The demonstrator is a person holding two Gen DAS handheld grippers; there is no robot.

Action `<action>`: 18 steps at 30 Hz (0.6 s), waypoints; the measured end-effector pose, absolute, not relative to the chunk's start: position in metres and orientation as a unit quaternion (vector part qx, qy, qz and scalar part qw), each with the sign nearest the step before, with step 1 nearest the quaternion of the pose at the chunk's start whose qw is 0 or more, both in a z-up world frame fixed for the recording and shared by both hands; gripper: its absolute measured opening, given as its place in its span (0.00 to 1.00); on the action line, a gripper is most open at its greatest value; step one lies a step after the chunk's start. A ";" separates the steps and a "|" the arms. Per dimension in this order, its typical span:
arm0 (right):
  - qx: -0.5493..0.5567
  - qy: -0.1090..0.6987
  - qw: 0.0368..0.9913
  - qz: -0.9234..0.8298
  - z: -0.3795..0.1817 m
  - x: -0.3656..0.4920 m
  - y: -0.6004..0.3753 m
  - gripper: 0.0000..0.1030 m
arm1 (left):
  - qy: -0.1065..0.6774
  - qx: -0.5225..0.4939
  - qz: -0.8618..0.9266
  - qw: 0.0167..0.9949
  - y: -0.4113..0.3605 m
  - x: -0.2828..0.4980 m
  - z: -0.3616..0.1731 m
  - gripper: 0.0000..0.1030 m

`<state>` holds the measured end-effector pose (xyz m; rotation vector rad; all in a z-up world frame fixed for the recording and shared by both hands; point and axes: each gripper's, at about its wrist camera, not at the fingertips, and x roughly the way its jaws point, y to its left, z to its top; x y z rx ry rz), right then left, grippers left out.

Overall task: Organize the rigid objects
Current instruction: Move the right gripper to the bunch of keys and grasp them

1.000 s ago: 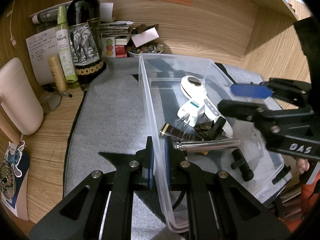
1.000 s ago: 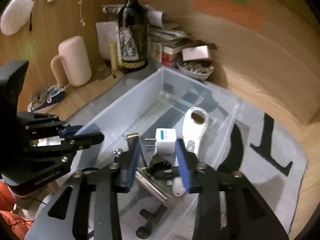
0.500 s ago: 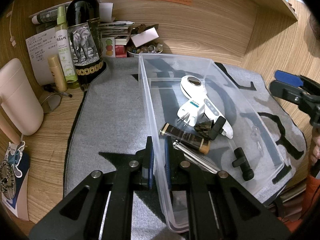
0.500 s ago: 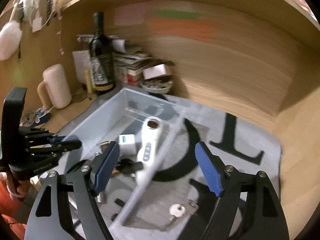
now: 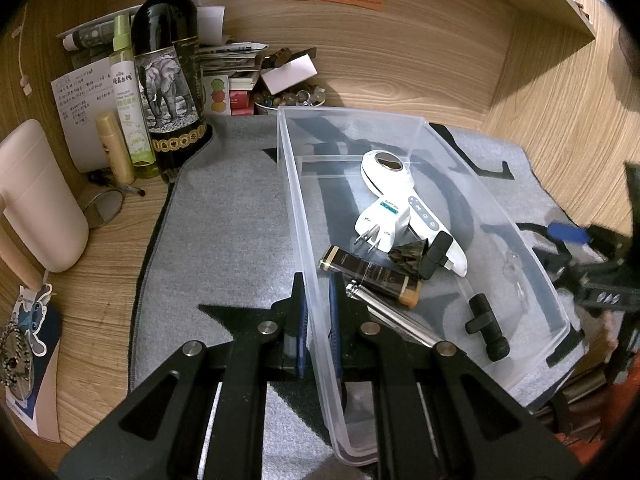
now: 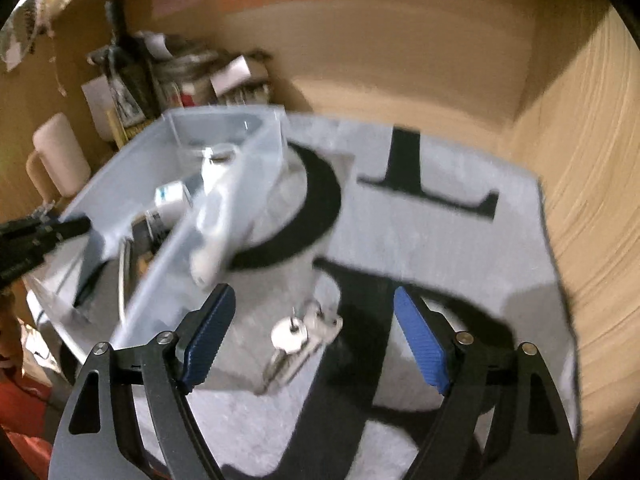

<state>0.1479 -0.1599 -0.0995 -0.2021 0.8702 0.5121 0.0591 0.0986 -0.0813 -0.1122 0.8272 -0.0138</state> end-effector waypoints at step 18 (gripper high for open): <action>-0.092 0.437 0.860 0.247 -0.129 0.156 -0.169 0.41 | 0.402 -0.052 -0.007 0.914 0.099 0.058 -0.081 0.09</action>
